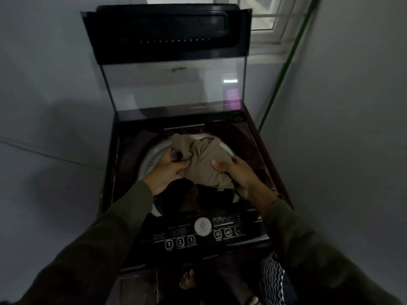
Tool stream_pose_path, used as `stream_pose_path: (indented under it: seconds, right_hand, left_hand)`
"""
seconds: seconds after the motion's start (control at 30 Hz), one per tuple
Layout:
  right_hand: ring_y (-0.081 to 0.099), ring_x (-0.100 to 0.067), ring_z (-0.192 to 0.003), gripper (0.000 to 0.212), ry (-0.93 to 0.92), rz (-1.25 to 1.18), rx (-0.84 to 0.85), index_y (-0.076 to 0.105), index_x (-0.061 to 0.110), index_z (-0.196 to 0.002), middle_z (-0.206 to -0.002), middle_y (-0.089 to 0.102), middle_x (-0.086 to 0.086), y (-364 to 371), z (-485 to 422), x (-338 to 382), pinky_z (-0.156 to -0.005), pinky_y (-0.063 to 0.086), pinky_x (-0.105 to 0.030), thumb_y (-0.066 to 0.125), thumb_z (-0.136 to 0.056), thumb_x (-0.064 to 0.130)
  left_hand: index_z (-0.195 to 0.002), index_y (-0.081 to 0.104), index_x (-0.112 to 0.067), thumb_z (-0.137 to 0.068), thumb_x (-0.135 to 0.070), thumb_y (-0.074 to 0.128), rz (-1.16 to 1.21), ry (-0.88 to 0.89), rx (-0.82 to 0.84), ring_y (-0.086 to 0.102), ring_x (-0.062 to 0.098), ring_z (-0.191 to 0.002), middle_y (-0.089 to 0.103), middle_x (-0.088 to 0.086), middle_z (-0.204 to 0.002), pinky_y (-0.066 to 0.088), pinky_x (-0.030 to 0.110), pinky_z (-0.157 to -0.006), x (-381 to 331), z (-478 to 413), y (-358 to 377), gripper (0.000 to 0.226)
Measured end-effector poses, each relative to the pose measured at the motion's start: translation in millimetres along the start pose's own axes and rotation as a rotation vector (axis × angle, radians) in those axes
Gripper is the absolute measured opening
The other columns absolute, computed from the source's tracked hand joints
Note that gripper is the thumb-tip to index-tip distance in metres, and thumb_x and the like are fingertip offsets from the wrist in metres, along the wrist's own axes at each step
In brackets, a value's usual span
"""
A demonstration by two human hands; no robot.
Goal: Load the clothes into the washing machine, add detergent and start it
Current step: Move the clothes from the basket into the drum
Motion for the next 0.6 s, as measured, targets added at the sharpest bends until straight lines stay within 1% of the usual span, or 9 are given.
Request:
stream_pose_path:
  seconds: [0.07,0.1,0.13,0.2,0.27,0.37,0.47,0.53,0.6]
  right_hand:
    - [0.073,-0.017,-0.081,0.026,0.005,0.095,-0.078,0.068,0.014,-0.091,-0.096,0.075,-0.006,15,-13,-4,-0.068,0.060,-0.030,0.085,-0.075,0.025]
    - [0.072,-0.016,-0.079,0.025,0.007,0.139,-0.143,0.069,0.014,-0.084,-0.094,0.075,-0.006,19,-20,-8,-0.067,0.059,-0.030,0.087,-0.073,0.027]
    - [0.071,-0.017,-0.080,0.031,0.011,0.183,-0.194,0.071,0.012,-0.086,-0.096,0.075,-0.007,24,-28,-13,-0.069,0.059,-0.031,0.088,-0.070,0.033]
    - [0.071,-0.020,-0.089,0.063,0.045,0.247,-0.239,0.073,0.008,-0.104,-0.107,0.074,-0.006,34,-43,-26,-0.075,0.059,-0.031,0.088,-0.060,0.051]
    - [0.070,-0.022,-0.094,0.082,0.105,0.282,-0.238,0.071,0.011,-0.114,-0.111,0.073,-0.004,44,-55,-38,-0.083,0.059,-0.036,0.082,-0.052,0.062]
    - [0.070,-0.025,-0.096,0.078,0.145,0.339,-0.214,0.072,0.012,-0.112,-0.106,0.074,-0.006,50,-79,-61,-0.089,0.057,-0.044,0.072,-0.054,0.063]
    - [0.069,-0.028,-0.101,0.087,0.184,0.357,-0.216,0.070,0.013,-0.117,-0.109,0.073,-0.008,57,-105,-85,-0.093,0.055,-0.046,0.065,-0.051,0.069]
    - [0.063,-0.033,-0.113,0.080,0.207,0.461,-0.191,0.064,0.011,-0.126,-0.123,0.066,-0.013,72,-104,-76,-0.101,0.049,-0.046,0.059,-0.068,0.068]
    - [0.055,-0.036,-0.124,0.060,0.218,0.539,-0.266,0.054,0.006,-0.135,-0.136,0.057,-0.017,77,-108,-76,-0.107,0.042,-0.042,0.055,-0.093,0.047]
  left_hand:
    - [-0.130,0.055,-0.020,-0.092,-0.004,0.064,-0.083,-0.023,-0.065,0.067,0.017,-0.108,0.068,-0.001,-0.119,0.058,0.029,-0.077,11,-4,-17,0.042]
    - [-0.125,0.057,-0.018,-0.092,-0.002,0.064,-0.092,-0.027,-0.103,0.068,0.011,-0.099,0.069,-0.002,-0.113,0.057,0.024,-0.073,15,-4,-23,0.037]
    - [-0.121,0.059,-0.017,-0.093,-0.001,0.063,-0.100,-0.028,-0.151,0.068,0.005,-0.090,0.069,-0.005,-0.106,0.056,0.019,-0.068,19,-5,-28,0.033]
    - [-0.117,0.061,-0.016,-0.092,-0.002,0.064,-0.153,-0.031,-0.252,0.066,0.005,-0.086,0.069,-0.005,-0.102,0.054,0.016,-0.064,30,-11,-40,0.028]
    - [-0.118,0.062,-0.014,-0.091,-0.005,0.065,-0.219,-0.071,-0.301,0.065,0.017,-0.100,0.068,0.002,-0.111,0.056,0.027,-0.078,48,-22,-51,0.029]
    - [-0.126,0.061,-0.011,-0.087,-0.009,0.068,-0.291,-0.172,-0.331,0.060,0.027,-0.115,0.065,0.007,-0.124,0.051,0.044,-0.100,77,-37,-66,0.039]
    - [-0.125,0.065,-0.013,-0.086,-0.007,0.067,-0.277,-0.230,-0.391,0.059,0.027,-0.117,0.065,0.008,-0.127,0.047,0.038,-0.103,99,-48,-77,0.039]
    - [-0.126,0.063,-0.010,-0.089,-0.007,0.062,-0.280,-0.299,-0.467,0.058,0.028,-0.118,0.062,0.010,-0.130,0.046,0.033,-0.100,111,-53,-83,0.037]
    - [-0.133,0.059,-0.008,-0.092,-0.008,0.058,-0.254,-0.354,-0.529,0.056,0.031,-0.121,0.058,0.013,-0.136,0.044,0.033,-0.102,124,-57,-88,0.041]
Point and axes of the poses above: each hand's wrist, its own z-axis away from the middle knuckle, its own y-axis out of the palm, x = y × z, the point moved 5 cm from there along -z, towards the middle knuckle
